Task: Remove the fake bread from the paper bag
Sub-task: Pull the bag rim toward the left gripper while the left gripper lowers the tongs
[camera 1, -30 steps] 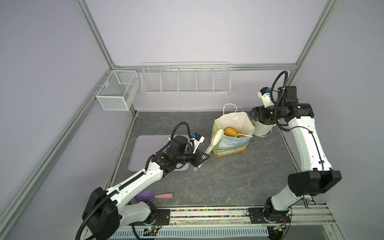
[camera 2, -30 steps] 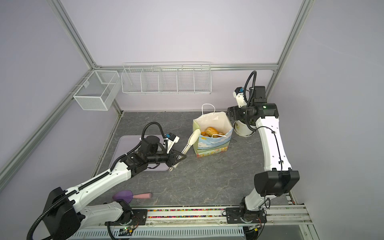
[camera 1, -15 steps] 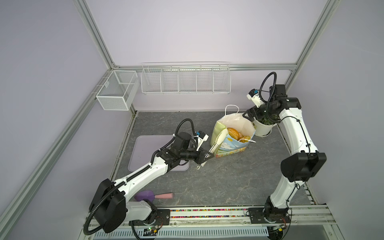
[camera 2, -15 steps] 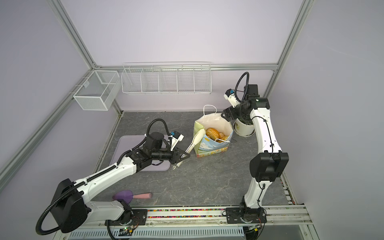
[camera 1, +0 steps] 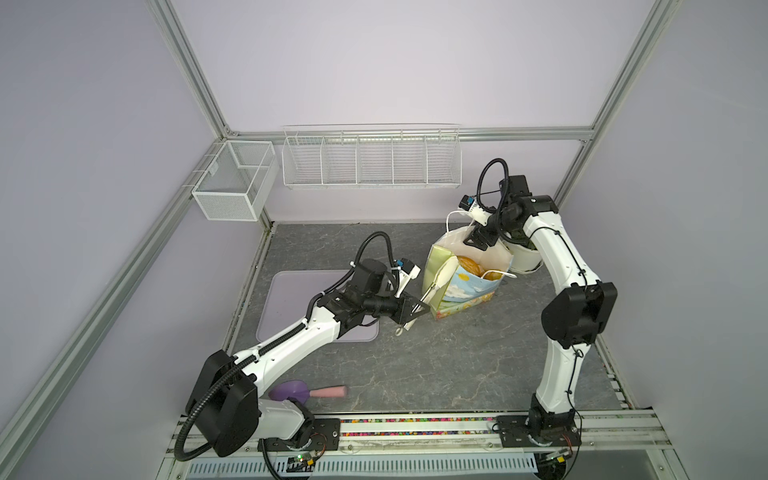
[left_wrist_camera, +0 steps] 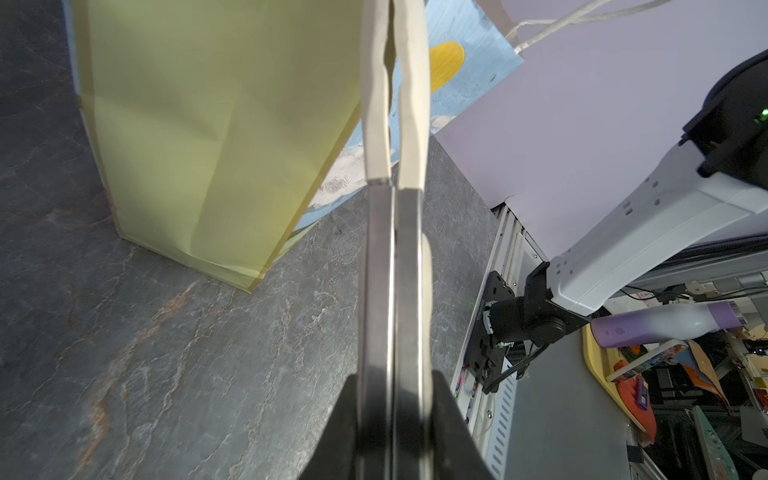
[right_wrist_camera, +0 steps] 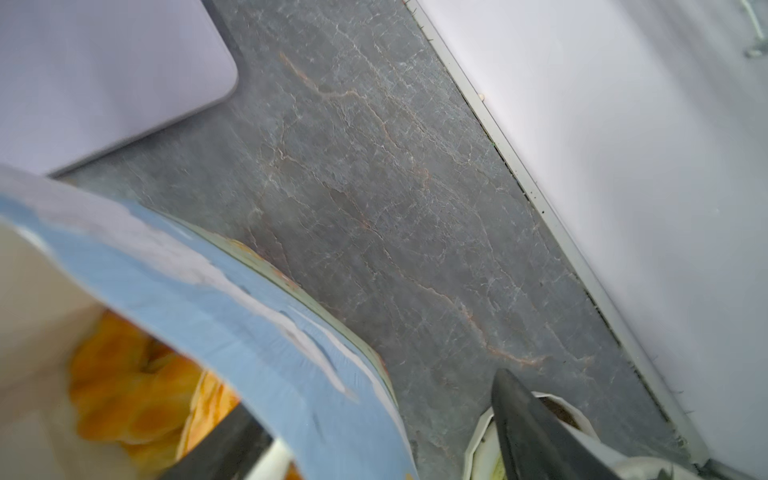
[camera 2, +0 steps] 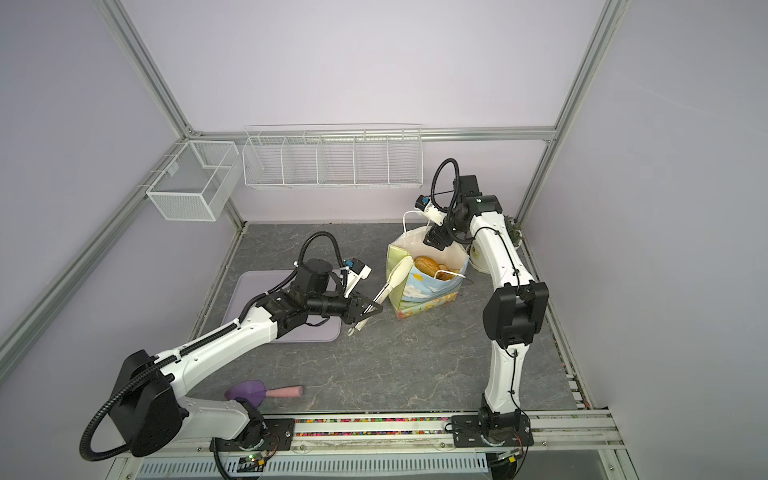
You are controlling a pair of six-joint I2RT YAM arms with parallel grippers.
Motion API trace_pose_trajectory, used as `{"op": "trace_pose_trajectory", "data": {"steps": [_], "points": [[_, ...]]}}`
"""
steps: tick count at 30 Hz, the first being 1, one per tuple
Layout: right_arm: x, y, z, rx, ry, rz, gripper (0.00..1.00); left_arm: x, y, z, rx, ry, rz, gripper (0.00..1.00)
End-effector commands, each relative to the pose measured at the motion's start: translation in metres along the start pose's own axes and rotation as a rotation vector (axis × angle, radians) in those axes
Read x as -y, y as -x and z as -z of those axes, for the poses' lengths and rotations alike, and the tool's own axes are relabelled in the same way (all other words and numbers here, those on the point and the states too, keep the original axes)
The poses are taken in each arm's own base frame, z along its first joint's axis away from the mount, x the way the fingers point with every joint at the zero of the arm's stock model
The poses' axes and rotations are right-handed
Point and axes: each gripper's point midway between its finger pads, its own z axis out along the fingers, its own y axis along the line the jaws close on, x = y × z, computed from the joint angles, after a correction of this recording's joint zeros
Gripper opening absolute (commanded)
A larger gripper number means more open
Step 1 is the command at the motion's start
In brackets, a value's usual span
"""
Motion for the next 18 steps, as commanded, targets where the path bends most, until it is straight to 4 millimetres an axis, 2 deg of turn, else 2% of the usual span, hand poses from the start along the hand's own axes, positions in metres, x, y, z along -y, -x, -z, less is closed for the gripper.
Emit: {"op": "trace_pose_trajectory", "data": {"steps": [1,4,5,7,9,12,16,17,18], "points": [[-0.005,0.008,0.014,-0.001,-0.005,0.062,0.47,0.012,0.014,0.017,0.04,-0.003,-0.054,0.0],[-0.007,0.017,0.022,0.023,-0.03,0.079,0.2,0.011,0.017,0.028,0.057,0.022,-0.064,0.0],[-0.007,0.021,0.027,0.037,-0.045,0.073,0.13,0.01,0.018,0.032,0.064,0.03,-0.065,0.0],[-0.007,0.028,0.034,0.065,-0.064,0.063,0.07,0.009,0.021,0.042,0.082,0.044,-0.066,0.0],[-0.005,0.032,0.042,0.081,-0.096,0.038,0.06,0.007,0.023,0.051,0.1,0.059,-0.062,0.0],[0.014,0.043,0.058,0.134,-0.223,-0.015,0.06,0.003,0.028,0.065,0.126,0.085,-0.057,0.0],[0.04,0.053,0.092,0.21,-0.414,-0.15,0.06,-0.009,0.032,0.083,0.154,0.157,-0.037,0.0],[0.043,0.053,0.098,0.221,-0.449,-0.18,0.06,-0.014,0.032,0.087,0.16,0.185,-0.026,0.0],[0.039,0.061,0.1,0.237,-0.472,-0.195,0.06,-0.02,0.033,0.09,0.166,0.213,-0.011,0.0]]}}
